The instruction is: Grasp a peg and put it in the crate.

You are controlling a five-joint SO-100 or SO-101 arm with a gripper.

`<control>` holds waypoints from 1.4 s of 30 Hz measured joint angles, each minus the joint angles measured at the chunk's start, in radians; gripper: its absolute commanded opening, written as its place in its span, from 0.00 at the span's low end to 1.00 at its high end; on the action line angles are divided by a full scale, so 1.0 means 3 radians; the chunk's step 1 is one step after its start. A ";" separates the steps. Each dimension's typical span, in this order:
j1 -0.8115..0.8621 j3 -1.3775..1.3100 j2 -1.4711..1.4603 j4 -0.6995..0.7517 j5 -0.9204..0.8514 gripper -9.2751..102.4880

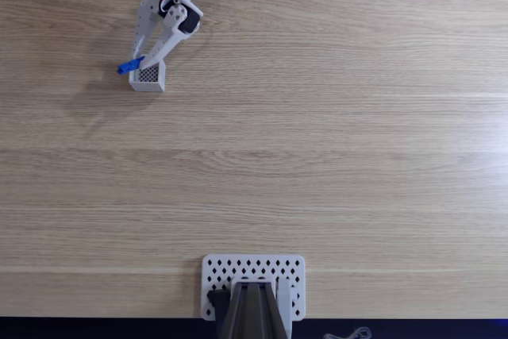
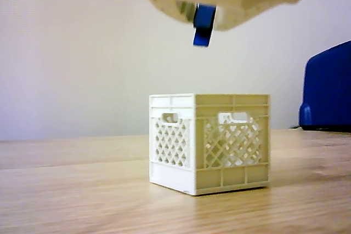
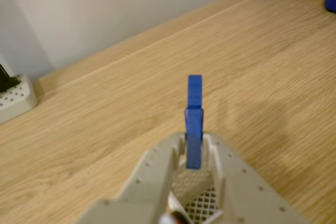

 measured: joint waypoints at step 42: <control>0.0000 0.0031 -0.0087 0.0363 0.0000 0.05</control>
